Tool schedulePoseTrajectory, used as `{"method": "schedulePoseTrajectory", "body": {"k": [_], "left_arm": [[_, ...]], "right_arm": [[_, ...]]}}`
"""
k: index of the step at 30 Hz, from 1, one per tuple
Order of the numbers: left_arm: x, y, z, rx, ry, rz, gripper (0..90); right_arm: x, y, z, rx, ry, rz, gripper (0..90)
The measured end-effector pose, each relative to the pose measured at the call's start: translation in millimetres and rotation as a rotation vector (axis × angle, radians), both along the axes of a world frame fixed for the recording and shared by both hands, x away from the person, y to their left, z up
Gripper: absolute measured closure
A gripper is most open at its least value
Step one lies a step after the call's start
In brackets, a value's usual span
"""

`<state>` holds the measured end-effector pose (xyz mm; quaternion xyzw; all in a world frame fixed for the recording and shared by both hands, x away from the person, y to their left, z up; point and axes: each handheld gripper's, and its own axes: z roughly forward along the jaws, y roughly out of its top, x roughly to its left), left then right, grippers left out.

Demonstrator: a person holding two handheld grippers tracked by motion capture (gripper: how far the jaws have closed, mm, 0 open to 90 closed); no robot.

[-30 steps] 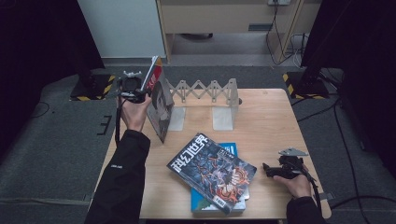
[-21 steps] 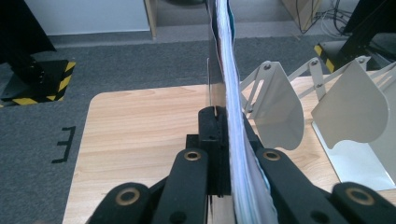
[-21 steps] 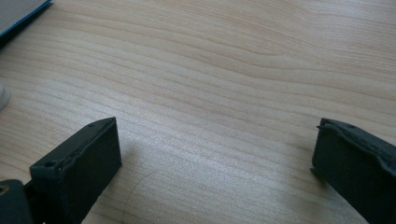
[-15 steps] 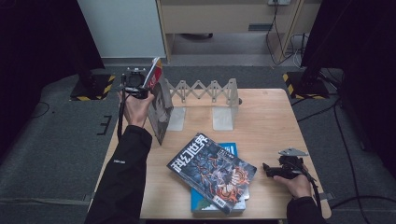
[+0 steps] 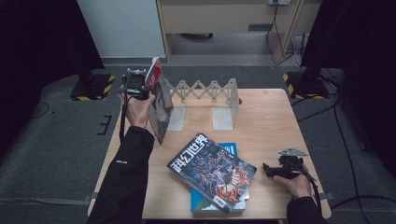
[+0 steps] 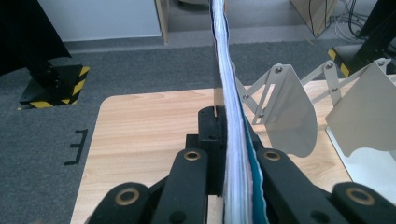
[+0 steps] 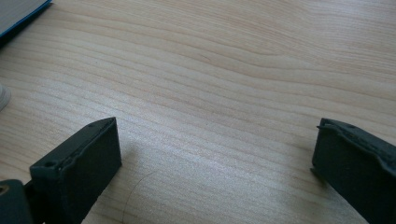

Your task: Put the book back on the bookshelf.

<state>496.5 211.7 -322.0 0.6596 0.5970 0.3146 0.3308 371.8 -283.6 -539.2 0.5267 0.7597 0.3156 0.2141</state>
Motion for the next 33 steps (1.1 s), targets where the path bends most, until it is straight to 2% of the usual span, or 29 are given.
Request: {"method": "schedulePoseTrajectory", "body": {"k": [8, 12, 18, 19, 20, 22, 25, 26, 27, 33], "left_arm": [[-4.2, 1.2, -5.4, -0.007, -0.019, -0.002, 85.0], [-8.9, 3.9, -5.9, -0.009, -0.041, -0.009, 80.8], [-21.7, 11.1, 0.5, -0.059, -0.084, -0.075, 68.5], [-25.1, 12.1, 1.8, -0.069, -0.101, -0.082, 66.7], [-28.4, 13.3, 2.9, -0.08, -0.115, -0.089, 60.8], [-34.6, 16.1, 4.2, -0.105, -0.131, -0.112, 57.0], [-44.2, 20.3, 5.0, -0.13, -0.148, -0.137, 53.1], [-50.8, 23.5, 4.9, -0.152, -0.164, -0.157, 52.1], [-50.8, 23.5, 4.9, -0.152, -0.164, -0.157, 51.4], [-71.6, 33.3, 0.5, -0.211, -0.212, -0.187, 47.1]], "right_arm": [[0.0, 0.0, 0.0, 0.0, -0.001, 0.0, 1.2], [0.0, 0.0, 0.0, 0.0, 0.0, 0.0, 1.2], [0.0, -0.1, 0.1, 0.0, 0.001, 0.001, 1.2], [0.0, 0.0, 0.0, 0.0, -0.001, 0.0, 1.2], [0.0, 0.0, 0.1, 0.001, 0.001, 0.001, 1.2], [0.0, -0.1, 0.1, 0.001, 0.001, 0.001, 1.2], [0.0, 0.1, 0.0, 0.0, 0.0, 0.001, 1.1], [0.0, 0.1, 0.0, 0.001, 0.001, 0.001, 0.9], [0.2, 0.0, -0.1, 0.0, -0.001, 0.002, 0.9], [0.4, 0.3, -0.2, -0.001, 0.002, 0.003, 0.4]]}}
